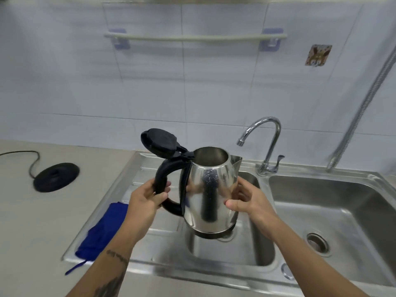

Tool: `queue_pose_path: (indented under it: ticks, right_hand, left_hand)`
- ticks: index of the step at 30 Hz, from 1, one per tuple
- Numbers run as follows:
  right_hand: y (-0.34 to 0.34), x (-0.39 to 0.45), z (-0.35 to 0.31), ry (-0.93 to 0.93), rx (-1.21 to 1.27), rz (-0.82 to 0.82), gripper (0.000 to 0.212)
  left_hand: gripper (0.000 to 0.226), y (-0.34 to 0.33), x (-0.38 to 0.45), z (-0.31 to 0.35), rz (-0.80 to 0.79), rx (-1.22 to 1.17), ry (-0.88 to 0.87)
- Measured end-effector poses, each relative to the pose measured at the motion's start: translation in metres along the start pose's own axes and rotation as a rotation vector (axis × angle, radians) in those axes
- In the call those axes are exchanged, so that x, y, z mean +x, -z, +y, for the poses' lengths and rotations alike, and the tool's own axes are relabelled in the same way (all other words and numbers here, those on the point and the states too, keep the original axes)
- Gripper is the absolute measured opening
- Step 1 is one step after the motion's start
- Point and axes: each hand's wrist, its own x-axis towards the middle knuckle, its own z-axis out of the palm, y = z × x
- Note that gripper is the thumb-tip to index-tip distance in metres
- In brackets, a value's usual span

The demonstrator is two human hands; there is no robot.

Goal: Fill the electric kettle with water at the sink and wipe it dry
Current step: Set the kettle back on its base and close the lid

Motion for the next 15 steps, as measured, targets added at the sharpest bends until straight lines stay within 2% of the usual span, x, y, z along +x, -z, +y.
queue_pose_path:
  ticks: [8, 12, 15]
  right_hand:
    - [-0.062, 0.001, -0.031, 0.131, 0.005, -0.077, 0.054]
    - [-0.118, 0.011, -0.037, 0.141, -0.018, -0.093, 0.053]
    - [-0.177, 0.020, -0.037, 0.136, 0.007, -0.084, 0.059]
  left_hand:
    - [0.042, 0.074, -0.021, 0.040, -0.004, 0.044, -0.072]
    - [0.043, 0.131, -0.014, 0.050, 0.022, 0.038, -0.097]
    - [0.046, 0.189, 0.002, 0.051, -0.002, 0.050, -0.115]
